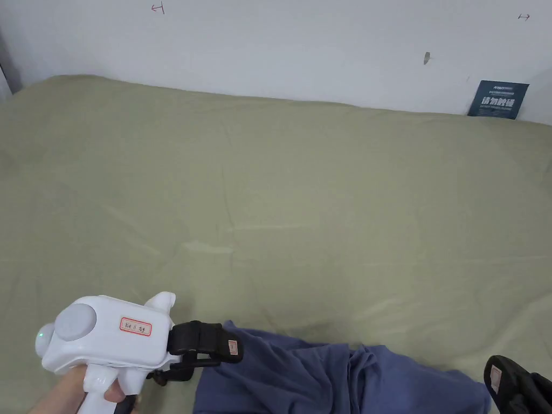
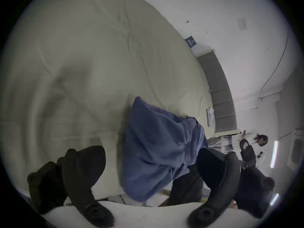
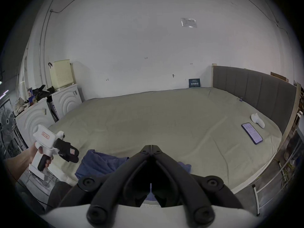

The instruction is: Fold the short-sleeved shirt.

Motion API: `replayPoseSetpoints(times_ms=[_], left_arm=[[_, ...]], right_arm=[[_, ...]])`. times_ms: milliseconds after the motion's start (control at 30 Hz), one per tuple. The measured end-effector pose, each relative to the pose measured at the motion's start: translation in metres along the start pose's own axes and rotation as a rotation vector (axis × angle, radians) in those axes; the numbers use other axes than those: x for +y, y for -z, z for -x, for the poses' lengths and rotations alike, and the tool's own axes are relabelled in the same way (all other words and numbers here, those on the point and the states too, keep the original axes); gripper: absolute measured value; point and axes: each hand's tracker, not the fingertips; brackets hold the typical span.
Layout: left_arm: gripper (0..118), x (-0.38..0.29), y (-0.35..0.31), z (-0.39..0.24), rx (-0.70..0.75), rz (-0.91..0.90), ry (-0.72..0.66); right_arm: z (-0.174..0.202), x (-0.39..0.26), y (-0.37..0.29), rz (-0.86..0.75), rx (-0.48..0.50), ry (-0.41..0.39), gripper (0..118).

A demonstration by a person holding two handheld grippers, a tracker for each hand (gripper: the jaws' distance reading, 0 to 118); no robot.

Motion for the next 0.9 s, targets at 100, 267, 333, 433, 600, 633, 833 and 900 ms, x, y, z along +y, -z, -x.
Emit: replayPoseSetpoints(times_ms=[100,267,333,433,600,633,833,900], left_arm=[[112,0.008,0.022,0.009,-0.156,0.014,-0.061],[15,0.01,0.055,-0.004,-0.039,0.048,-0.01],[15,0.004,0.055,-0.003,-0.093,0.049,-0.04],[15,0.0,0.029,-0.006,-0.082,-0.047,-0.075],[15,-0.005,-0.06,0.017,0.008,-0.207,-0.131],[15,-0.01,-0.079,0.021,0.031,-0.234,-0.158],[15,-0.037,-0.159,0.014,0.287,-0.316,-0.156],[15,-0.033,-0.161,-0.003,0.302,-0.321,-0.142]], right_arm=[[0.0,0.001,0.0,0.005,-0.01,-0.012,0],[-0.003,0.002,0.002,0.014,-0.03,-0.02,0],[-0.004,0.002,0.001,0.014,-0.034,-0.02,0],[-0.003,0.005,0.0,0.01,-0.034,-0.031,0],[0.005,0.009,0.007,0.0,0.003,-0.04,0],[0.008,0.01,0.008,-0.004,0.015,-0.043,0],[0.025,0.01,0.015,-0.004,0.085,-0.078,0],[0.029,0.009,0.017,-0.003,0.097,-0.084,0]])
